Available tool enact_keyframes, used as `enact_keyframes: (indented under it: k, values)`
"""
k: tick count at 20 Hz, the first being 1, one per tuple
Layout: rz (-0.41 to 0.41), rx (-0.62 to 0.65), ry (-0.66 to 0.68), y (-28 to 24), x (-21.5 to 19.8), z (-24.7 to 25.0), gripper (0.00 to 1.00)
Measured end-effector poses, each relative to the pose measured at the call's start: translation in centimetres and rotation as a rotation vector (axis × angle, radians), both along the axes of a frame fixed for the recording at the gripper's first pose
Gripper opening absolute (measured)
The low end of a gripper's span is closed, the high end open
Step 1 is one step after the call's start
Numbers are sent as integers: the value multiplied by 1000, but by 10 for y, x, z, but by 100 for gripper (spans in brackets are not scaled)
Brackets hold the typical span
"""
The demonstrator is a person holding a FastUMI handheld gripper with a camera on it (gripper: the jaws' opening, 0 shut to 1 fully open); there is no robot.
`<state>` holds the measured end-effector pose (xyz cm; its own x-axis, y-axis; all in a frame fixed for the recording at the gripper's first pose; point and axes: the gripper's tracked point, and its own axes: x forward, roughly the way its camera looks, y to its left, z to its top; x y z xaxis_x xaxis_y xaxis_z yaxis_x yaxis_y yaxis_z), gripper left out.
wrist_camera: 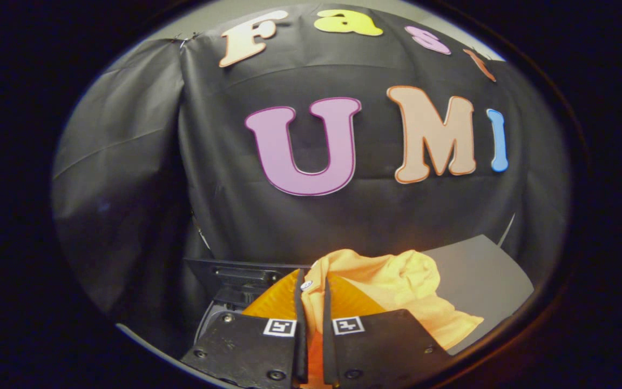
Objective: Put the clothes into the washing machine and then close the washing machine lid.
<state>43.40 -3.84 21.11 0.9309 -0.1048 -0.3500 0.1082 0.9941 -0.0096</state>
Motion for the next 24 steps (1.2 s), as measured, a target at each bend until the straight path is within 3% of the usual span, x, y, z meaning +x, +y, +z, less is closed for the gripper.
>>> enact_keyframes:
  k: [6, 18, 24]
  values:
    - [109, 62, 34, 75, 23, -17, 11]
    - [248, 111, 170, 179, 65, -119, 11]
    - [218, 73, 198, 179, 74, -147, 15]
